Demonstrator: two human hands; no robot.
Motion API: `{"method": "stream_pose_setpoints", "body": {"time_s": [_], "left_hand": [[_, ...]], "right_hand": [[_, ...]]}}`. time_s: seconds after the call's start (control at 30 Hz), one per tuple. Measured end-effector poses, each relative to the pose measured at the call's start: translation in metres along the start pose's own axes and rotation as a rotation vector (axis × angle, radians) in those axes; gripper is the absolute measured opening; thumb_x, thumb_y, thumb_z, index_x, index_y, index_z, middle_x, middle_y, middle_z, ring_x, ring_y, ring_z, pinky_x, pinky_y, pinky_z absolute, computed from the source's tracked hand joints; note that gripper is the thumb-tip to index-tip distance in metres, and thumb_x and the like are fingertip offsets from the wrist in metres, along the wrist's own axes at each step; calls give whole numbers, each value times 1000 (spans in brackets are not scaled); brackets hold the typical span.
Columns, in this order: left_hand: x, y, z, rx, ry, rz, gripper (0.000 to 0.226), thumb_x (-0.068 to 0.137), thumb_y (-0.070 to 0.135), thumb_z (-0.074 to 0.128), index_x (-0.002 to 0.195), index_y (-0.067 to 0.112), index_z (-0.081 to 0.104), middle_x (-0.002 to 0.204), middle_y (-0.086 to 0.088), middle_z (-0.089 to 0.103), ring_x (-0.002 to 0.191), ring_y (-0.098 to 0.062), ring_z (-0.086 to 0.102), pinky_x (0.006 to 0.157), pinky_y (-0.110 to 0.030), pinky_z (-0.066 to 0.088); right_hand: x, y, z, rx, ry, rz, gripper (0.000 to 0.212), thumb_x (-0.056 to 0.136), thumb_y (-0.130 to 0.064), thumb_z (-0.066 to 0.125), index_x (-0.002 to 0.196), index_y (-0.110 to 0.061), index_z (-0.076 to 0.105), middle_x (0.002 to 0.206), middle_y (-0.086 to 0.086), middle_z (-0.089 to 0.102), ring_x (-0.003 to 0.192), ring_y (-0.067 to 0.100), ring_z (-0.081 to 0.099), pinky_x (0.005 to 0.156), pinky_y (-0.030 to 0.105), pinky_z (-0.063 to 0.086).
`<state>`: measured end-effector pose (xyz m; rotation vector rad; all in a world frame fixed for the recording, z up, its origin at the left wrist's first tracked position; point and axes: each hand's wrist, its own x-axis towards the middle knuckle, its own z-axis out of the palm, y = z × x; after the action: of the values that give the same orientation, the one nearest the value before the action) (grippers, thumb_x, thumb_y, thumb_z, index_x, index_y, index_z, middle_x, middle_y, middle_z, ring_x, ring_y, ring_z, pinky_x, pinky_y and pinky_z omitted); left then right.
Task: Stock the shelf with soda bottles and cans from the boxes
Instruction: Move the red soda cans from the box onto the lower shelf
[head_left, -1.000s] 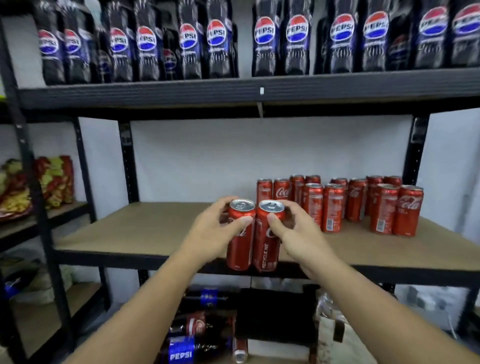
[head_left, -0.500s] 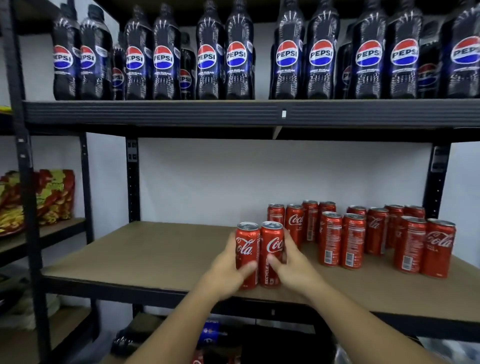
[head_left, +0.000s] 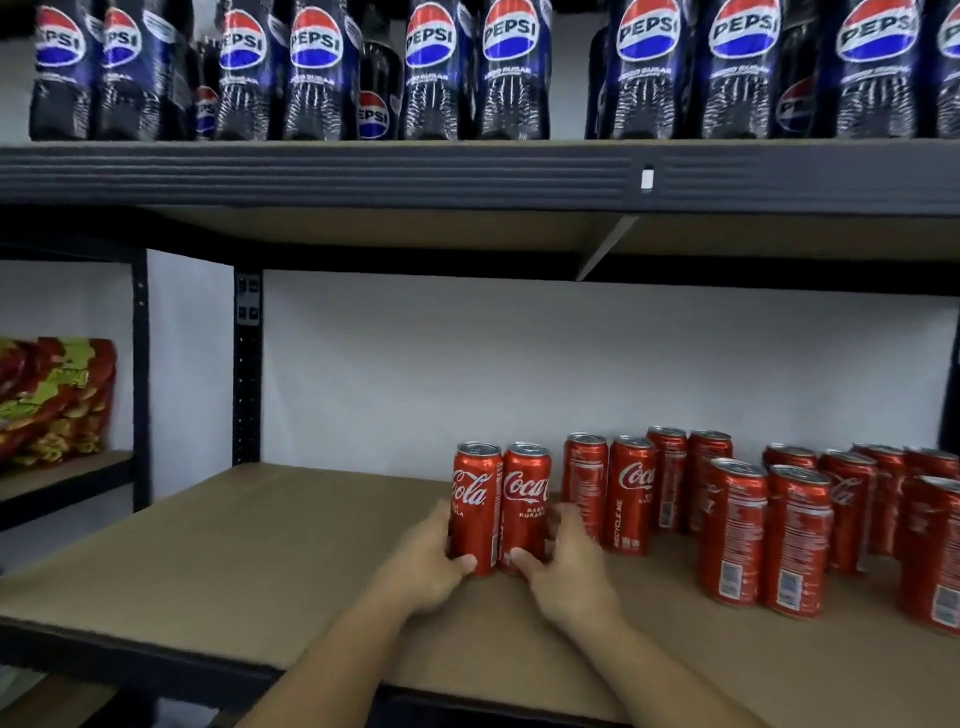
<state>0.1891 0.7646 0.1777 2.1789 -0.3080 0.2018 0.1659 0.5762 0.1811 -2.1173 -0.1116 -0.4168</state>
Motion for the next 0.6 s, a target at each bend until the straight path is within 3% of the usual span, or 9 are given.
{"method": "stream_pose_setpoints", "body": {"time_s": [0.13, 0.2, 0.3, 0.37, 0.43, 0.6], "left_hand": [[42, -11, 1, -24, 20, -24, 64, 93, 15, 71, 148, 29, 42, 144, 5, 57, 131, -13, 54, 113, -36, 41], [56, -15, 4, -37, 39, -41, 59, 91, 20, 74, 144, 29, 49, 135, 5, 62, 126, -15, 58, 111, -38, 44], [63, -19, 10, -93, 133, 8, 45, 86, 22, 81, 125, 27, 59, 113, 5, 69, 98, -4, 64, 86, -20, 50], [61, -20, 13, -108, 224, 40, 42, 82, 23, 85, 109, 22, 54, 104, 7, 70, 89, -2, 65, 74, -19, 50], [60, -24, 13, -120, 269, 67, 38, 81, 18, 85, 99, 17, 52, 97, 7, 71, 88, -7, 69, 75, -23, 55], [61, -25, 8, -50, 246, 108, 16, 79, 13, 80, 73, 25, 71, 76, 9, 73, 79, -11, 69, 77, -30, 56]], "right_hand": [[33, -1, 19, -91, 148, 25, 33, 85, -27, 81, 97, -21, 51, 97, -4, 62, 95, 17, 64, 79, 29, 49], [43, 2, 27, -162, 168, 21, 22, 89, -29, 76, 86, -24, 54, 90, -6, 63, 89, 15, 64, 75, 28, 49], [53, 9, 33, -204, 150, -1, 8, 93, -27, 71, 92, -26, 63, 98, -4, 68, 89, 13, 62, 76, 24, 47], [56, 12, 34, -217, 130, -10, 9, 94, -26, 69, 103, -24, 69, 107, -3, 69, 96, 13, 63, 81, 23, 48], [57, 14, 34, -216, 127, -9, 17, 96, -25, 67, 112, -21, 70, 113, -2, 69, 102, 15, 64, 84, 22, 47], [56, 13, 34, -283, 104, -9, 25, 98, -26, 64, 119, -15, 69, 119, 3, 70, 110, 20, 65, 90, 26, 49]]}}
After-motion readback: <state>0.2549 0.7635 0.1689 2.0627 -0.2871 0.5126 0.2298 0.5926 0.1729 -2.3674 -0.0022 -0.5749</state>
